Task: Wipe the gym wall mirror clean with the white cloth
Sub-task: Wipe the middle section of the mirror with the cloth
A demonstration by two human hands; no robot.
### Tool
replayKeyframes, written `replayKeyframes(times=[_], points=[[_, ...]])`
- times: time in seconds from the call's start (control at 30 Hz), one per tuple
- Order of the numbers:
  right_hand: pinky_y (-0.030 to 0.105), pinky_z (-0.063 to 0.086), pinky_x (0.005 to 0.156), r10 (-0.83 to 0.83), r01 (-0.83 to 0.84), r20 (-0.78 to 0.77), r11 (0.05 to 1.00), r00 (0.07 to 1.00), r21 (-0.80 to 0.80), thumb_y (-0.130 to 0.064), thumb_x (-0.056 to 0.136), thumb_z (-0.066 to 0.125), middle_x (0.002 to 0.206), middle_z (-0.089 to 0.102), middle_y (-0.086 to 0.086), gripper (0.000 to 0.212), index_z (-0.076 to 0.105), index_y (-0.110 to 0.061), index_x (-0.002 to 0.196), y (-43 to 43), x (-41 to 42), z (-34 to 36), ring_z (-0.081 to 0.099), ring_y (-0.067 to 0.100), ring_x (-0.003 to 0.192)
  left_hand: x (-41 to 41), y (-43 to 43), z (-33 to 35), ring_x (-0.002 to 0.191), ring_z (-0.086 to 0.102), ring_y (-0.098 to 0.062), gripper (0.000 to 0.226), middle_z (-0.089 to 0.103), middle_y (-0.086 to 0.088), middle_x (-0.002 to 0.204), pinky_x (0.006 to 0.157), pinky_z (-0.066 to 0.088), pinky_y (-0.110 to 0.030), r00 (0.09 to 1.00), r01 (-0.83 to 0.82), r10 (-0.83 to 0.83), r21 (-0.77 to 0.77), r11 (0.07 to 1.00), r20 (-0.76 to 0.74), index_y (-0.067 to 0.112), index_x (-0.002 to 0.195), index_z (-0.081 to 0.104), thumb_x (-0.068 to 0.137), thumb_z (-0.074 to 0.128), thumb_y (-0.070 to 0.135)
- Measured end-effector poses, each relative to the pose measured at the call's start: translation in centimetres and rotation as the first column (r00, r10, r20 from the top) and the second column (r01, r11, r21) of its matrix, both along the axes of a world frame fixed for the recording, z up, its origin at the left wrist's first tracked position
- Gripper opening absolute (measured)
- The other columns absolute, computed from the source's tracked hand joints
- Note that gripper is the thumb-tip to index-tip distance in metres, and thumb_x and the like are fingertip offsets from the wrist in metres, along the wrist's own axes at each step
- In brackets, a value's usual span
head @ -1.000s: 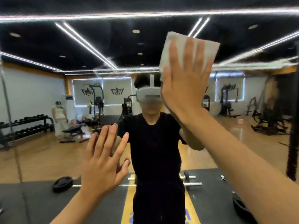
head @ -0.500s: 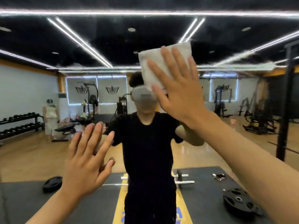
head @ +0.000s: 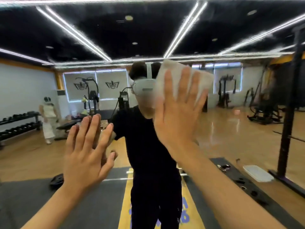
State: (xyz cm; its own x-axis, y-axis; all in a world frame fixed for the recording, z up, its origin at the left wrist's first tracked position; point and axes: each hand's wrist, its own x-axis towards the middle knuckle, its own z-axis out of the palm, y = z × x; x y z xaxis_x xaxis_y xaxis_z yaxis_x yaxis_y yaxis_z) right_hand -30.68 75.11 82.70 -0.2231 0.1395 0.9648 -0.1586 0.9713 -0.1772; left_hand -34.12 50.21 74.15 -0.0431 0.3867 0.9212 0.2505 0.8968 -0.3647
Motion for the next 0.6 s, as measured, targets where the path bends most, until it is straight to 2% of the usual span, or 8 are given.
replayKeyframes(times=[0.13, 0.27, 0.37, 0.47, 0.53, 0.6], points=[[0.062, -0.003, 0.128, 0.079, -0.086, 0.036, 0.961, 0.996, 0.265, -0.043, 0.112, 0.026, 0.176, 0.001, 0.014, 0.06, 0.013, -0.026, 0.169, -7.8, -0.3, -1.2, -0.005, 0.035, 0.162, 0.4, -0.5, 0.1, 0.161, 0.018, -0.038, 0.074, 0.019, -0.019, 0.174, 0.13, 0.011, -0.056, 0.999, 0.001, 0.0, -0.018, 1.0, 0.045, 0.018, 0.166, 0.029, 0.099, 0.048, 0.045], [0.058, 0.005, 0.129, 0.064, -0.083, 0.056, 0.891, 0.996, 0.447, -0.042, 0.113, 0.029, 0.176, 0.006, 0.01, 0.057, 0.019, -0.03, 0.168, -1.6, 0.0, -1.6, 0.001, 0.032, 0.163, 0.5, -0.6, 0.1, 0.16, 0.019, -0.041, 0.071, 0.02, -0.021, 0.173, 0.129, 0.014, -0.059, 0.999, -0.015, 0.016, -0.028, 0.999, 0.04, 0.014, 0.163, 0.036, 0.099, 0.046, 0.043], [0.06, 0.006, 0.129, -0.009, -0.008, 0.046, 0.937, 0.999, 0.35, -0.044, 0.113, 0.032, 0.176, 0.008, 0.01, 0.057, 0.023, -0.029, 0.167, 6.9, 0.6, -2.0, 0.002, 0.031, 0.163, 0.4, -0.4, 0.1, 0.161, 0.017, -0.041, 0.07, 0.019, -0.023, 0.173, 0.129, 0.013, -0.058, 1.0, -0.025, 0.025, -0.031, 0.999, 0.017, 0.012, 0.162, 0.038, 0.099, 0.044, 0.043], [0.064, 0.005, 0.128, -0.099, 0.082, 0.084, 0.979, 0.992, 0.185, -0.046, 0.113, 0.021, 0.176, 0.0, 0.011, 0.06, 0.014, -0.027, 0.169, 13.4, 1.6, -2.5, -0.004, 0.031, 0.163, 0.3, 0.0, 0.0, 0.16, 0.018, -0.042, 0.07, 0.019, -0.023, 0.173, 0.129, 0.014, -0.06, 1.0, -0.013, 0.014, -0.024, 1.0, 0.013, 0.014, 0.164, 0.035, 0.1, 0.042, 0.043], [0.063, 0.003, 0.128, -0.09, 0.087, 0.106, 0.996, 0.99, 0.037, -0.046, 0.112, 0.018, 0.177, -0.005, 0.009, 0.06, 0.009, -0.029, 0.169, 14.0, 1.8, -3.4, -0.007, 0.031, 0.163, 0.1, 0.0, -0.1, 0.161, 0.018, -0.042, 0.071, 0.019, -0.022, 0.173, 0.129, 0.015, -0.061, 1.0, 0.0, 0.0, -0.011, 1.0, 0.014, 0.015, 0.165, 0.033, 0.1, 0.043, 0.042], [0.063, 0.001, 0.128, -0.101, 0.109, 0.072, 0.986, 0.992, -0.125, -0.044, 0.111, 0.02, 0.176, -0.004, 0.011, 0.061, 0.008, -0.028, 0.169, 11.1, 1.4, -4.4, -0.006, 0.034, 0.162, 0.0, 0.0, -0.1, 0.161, 0.018, -0.041, 0.071, 0.019, -0.021, 0.174, 0.129, 0.015, -0.06, 1.0, 0.004, -0.004, -0.005, 1.0, 0.002, 0.015, 0.164, 0.034, 0.099, 0.044, 0.042]])
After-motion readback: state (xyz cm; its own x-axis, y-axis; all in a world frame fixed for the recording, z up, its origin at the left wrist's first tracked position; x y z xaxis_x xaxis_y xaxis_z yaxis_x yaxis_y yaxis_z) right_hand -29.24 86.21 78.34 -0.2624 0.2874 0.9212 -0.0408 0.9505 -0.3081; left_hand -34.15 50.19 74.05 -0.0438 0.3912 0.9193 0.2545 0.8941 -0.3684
